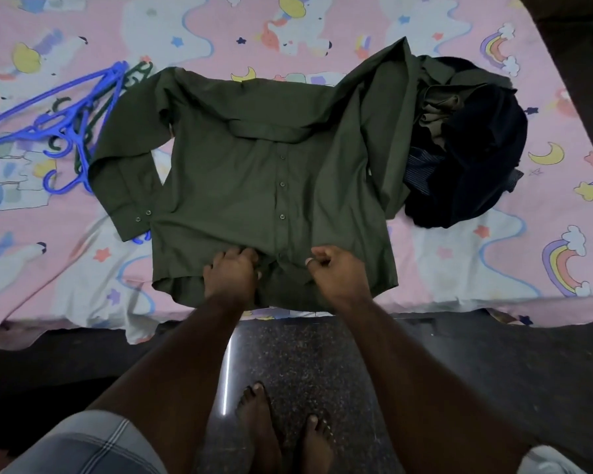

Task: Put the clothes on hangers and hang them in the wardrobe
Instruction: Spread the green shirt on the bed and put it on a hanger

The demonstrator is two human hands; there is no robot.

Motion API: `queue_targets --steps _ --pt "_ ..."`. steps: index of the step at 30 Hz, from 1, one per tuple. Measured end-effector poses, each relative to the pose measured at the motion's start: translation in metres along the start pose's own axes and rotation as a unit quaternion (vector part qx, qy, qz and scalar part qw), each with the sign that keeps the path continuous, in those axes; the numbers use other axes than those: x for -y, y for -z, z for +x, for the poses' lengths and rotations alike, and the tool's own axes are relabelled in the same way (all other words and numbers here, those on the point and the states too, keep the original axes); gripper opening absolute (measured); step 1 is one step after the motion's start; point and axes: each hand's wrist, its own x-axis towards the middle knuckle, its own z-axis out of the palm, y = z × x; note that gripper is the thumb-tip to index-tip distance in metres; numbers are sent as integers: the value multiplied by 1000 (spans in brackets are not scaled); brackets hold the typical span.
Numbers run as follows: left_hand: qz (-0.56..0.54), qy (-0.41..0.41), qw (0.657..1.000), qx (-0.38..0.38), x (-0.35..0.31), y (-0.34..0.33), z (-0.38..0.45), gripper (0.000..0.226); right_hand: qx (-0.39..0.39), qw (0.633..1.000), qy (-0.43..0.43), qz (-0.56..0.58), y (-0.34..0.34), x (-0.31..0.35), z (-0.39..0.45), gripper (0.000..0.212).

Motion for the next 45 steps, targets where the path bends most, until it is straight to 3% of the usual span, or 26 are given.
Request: queue_targets --steps 3,6,10,12,14,17,20,24,27,30,32,35,40,45 --pt "1 -50 998 -30 10 2 4 20 11 999 -21 -39 -8 1 13 38" --pt "-38 -162 985 -40 30 13 -1 29 -7 997 -55 -60 -12 0 19 42" --pt "0 -261 964 53 62 26 -14 53 -70 990 -81 -95 -10 0 20 42" --pt "11 -254 965 68 69 29 -14 58 -102 985 -93 -99 -6 2 22 42" --pt "-12 -216 976 27 66 32 -7 54 -118 980 -105 -118 -2 3 27 43" --pt "-43 -159 986 -5 56 36 10 42 -93 976 -146 -133 2 4 41 45" --pt "-50 -147 984 81 47 40 21 40 -116 973 -172 -101 12 4 56 33" --pt "-63 -137 969 195 42 35 28 47 -285 941 -181 -6 32 7 54 26" --pt "-74 -166 958 224 41 33 29 27 -224 954 -196 -44 27 12 46 38" --pt "-111 -155 974 125 41 45 36 34 -210 970 -110 -61 10 29 52 36" --pt "-137 -133 980 59 44 54 52 25 -199 976 -48 -71 -1 51 61 30" --pt "-135 -137 981 7 45 63 76 21 -93 990 -2 -102 -13 71 81 26" --pt "-34 -81 994 68 39 55 104 49 50 984 -36 -166 -23 72 123 28" --pt "-61 -47 994 82 37 40 120 56 136 963 -33 -230 -31 62 151 31"
